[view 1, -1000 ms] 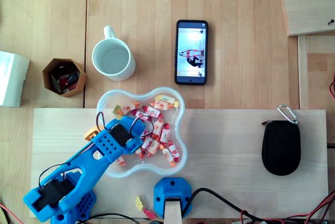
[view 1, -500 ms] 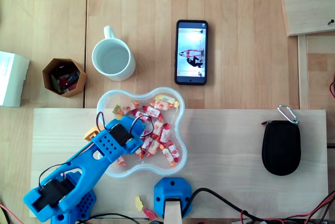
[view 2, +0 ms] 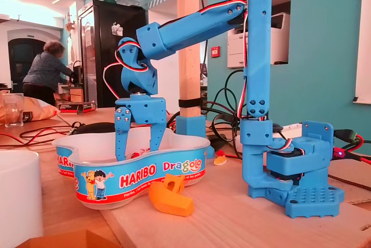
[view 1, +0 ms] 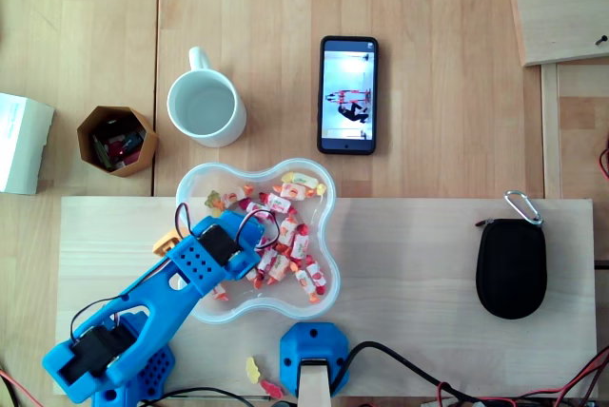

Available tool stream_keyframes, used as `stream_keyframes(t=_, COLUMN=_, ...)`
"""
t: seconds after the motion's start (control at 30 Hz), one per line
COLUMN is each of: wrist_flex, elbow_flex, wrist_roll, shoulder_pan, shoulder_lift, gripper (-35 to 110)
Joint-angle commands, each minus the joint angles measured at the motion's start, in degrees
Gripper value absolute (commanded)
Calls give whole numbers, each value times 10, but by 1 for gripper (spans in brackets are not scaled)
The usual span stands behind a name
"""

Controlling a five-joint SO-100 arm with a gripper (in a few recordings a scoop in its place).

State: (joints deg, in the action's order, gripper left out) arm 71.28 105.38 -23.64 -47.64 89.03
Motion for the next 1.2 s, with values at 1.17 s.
stream_keyframes(t=1.17, wrist_flex=7, elbow_flex=-11, wrist_roll=-4, shoulder_pan=-5, shoulder_lift=-1, gripper=19)
